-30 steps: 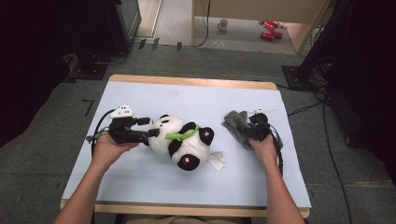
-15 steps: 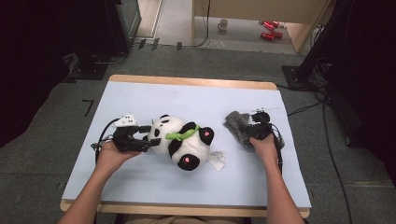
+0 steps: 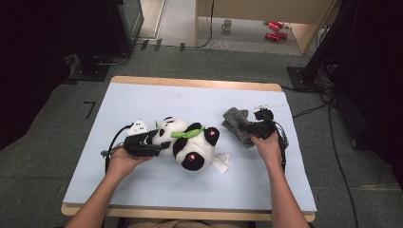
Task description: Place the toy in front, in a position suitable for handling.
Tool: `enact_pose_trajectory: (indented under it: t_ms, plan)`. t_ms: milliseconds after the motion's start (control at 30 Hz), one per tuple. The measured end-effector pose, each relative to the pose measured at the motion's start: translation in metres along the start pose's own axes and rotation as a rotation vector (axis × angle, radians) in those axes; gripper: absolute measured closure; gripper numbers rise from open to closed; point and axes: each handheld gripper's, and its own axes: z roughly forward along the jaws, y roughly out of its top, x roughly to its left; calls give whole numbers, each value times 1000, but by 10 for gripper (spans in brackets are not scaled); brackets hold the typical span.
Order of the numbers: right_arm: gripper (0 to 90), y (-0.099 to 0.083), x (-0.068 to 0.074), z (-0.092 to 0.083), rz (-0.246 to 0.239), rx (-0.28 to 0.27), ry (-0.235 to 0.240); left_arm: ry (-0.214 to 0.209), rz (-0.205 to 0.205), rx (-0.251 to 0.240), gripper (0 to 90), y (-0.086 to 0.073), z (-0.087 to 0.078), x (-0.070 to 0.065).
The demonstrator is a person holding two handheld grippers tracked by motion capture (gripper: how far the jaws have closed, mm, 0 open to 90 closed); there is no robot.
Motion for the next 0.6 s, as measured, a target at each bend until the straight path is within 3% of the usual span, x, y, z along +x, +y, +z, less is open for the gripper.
enact_pose_trajectory:
  t_ms: [67,233,433,600]
  plan:
    - [716,2,5,-1,-9,-11,2,9,-9,12,388,1,0,-2]
    - [715,11,20,-3,-43,4,22,-2,-22,0,387,-1,-1,-1]
    - [714,38,34,-13,-76,20,17,-12,-69,35,380,6,0,2]
    - [712,59,56,-20,-136,15,32,-17,-65,66,340,11,-2,2]
